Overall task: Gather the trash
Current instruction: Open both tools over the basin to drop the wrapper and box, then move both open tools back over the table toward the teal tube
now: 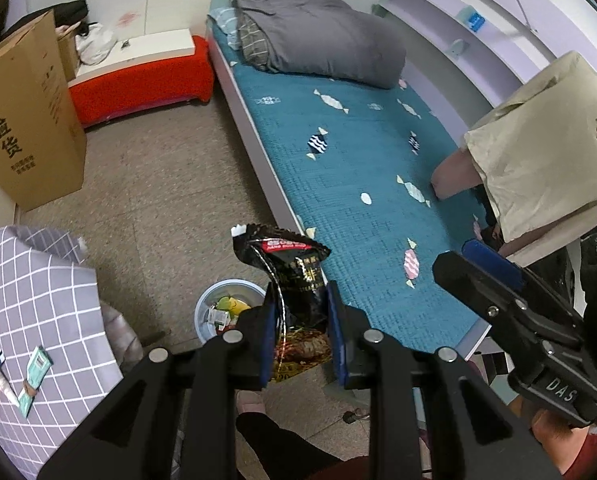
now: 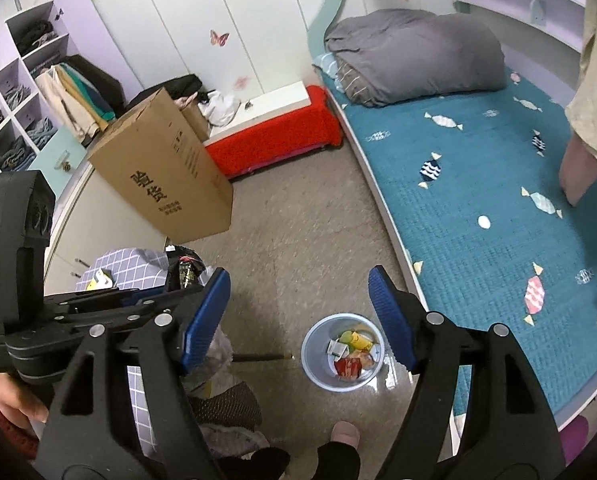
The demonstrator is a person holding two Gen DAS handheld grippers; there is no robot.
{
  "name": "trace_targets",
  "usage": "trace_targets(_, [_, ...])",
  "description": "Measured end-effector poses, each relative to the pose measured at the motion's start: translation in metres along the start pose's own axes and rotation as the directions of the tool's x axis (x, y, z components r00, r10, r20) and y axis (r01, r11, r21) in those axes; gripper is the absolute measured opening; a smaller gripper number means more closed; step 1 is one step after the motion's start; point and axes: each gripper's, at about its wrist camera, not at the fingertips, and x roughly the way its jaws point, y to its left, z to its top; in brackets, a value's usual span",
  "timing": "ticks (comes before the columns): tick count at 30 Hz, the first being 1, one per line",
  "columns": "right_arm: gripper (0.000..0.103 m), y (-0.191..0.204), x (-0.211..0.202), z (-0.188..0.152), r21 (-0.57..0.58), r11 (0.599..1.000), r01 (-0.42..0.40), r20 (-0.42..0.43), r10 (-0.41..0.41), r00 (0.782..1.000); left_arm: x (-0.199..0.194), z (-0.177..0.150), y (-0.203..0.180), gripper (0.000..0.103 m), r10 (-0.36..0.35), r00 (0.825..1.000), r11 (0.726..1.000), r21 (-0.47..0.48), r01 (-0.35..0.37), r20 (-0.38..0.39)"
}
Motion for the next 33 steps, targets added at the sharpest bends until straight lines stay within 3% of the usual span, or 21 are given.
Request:
trace_targets(2, [0.071,-0.003,-0.003,0.001,0.006,1.0,0.005,0.011,-0.005,1.0,0.001,0.003,-0.003,0.027,-0.007,1.0,1.0,0.008,0.007,0.002])
trace_targets(4, [0.071,-0.006,-0.005,0.002,0.012,1.0,0.009,0.019,-0.009,1.0,0.0,0.005,-0.004,0.047,-0.003,1.0,1.0,0.001,0.003,0.014])
trace_targets(5, [0.071,-0.006,-0.006,0.002,0.016,1.0,0.01,0.022,-0.01,1.0,-0.002,0.005,-0.004,0.064,0.005,1.0,1.0,-0.001,-0.005,0.025])
trace_targets(6, [0.071,-0.006,-0.006,0.003,0.019,1.0,0.009,0.023,-0.009,1.0,-0.003,0.005,-0.003,0.066,0.009,0.999,1.0,-0.001,-0.009,0.034])
trace_targets(17, [0.071,0.013,-0.006,0.004,-0.02,0.999,-0.033,0.028,0.034,0.999,-0.035,-0.004,0.004,0.066,0.088,0.984,0.996,-0.002,-0.088,0.158])
trace_targets(26, [0.071,0.061,-0.001,-0.002,-0.124,0.983,-0.132,0.003,0.134,0.991,-0.083,-0.034,0.034,0.066,0.215,0.938,0.975,-0.118,-0.189,0.273])
trace_targets(33, [0.071,0.116,0.011,-0.012,-0.222,0.946,-0.238,-0.061,0.23,0.971,-0.121,-0.067,0.072,0.066,0.317,0.901,0.936,-0.252,-0.246,0.298])
